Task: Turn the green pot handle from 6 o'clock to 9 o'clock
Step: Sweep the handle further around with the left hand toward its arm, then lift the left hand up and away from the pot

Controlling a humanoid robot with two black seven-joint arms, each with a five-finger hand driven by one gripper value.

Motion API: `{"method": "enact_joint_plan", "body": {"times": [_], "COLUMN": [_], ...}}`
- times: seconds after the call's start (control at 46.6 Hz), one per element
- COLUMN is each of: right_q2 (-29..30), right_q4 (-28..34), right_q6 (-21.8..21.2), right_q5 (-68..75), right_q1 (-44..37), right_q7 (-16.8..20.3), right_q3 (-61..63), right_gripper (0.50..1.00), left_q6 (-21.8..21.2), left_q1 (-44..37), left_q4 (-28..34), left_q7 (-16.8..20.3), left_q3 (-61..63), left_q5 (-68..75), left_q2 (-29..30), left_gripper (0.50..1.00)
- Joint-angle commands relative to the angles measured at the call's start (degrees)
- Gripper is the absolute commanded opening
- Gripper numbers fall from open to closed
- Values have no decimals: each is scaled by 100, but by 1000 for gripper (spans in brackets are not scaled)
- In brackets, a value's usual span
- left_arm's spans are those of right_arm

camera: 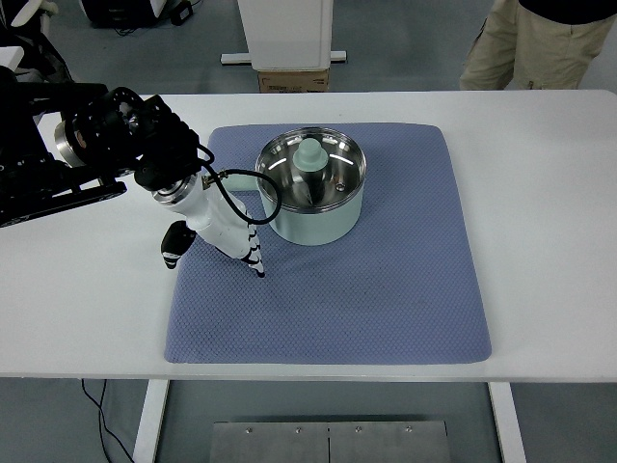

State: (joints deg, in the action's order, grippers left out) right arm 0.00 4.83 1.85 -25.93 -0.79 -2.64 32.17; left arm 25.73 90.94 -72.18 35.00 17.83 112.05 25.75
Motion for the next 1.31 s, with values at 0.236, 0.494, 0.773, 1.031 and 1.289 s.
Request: {"method": "enact_joint_plan", "body": {"times": [0.236, 0.494, 0.773, 1.031, 1.289], "right_q2": [0, 0, 0, 0, 0], "right_q4": [0, 0, 0, 0, 0], "right_q6": [0, 0, 0, 0, 0], "right_q5": [0, 0, 0, 0, 0], "right_q1": [0, 0, 0, 0, 0], "right_q7": [0, 0, 0, 0, 0], "right_q3": [0, 0, 0, 0, 0], "right_gripper": [1000, 1000, 1000, 1000, 1000], "left_q6": [37, 37, 20, -50, -191], "left_q1": [-6, -23, -111, -225, -445], "left_q4": [-262, -271, -236, 107, 827], "left_q7": [0, 0, 0, 0, 0], "left_q3": [-192, -552, -974, -1097, -1106], "left_q5": [-1614, -3311, -5253, -7055, -8769], "left_q2": [-35, -61, -79, -70, -70], "left_gripper": [1000, 1000, 1000, 1000, 1000]}}
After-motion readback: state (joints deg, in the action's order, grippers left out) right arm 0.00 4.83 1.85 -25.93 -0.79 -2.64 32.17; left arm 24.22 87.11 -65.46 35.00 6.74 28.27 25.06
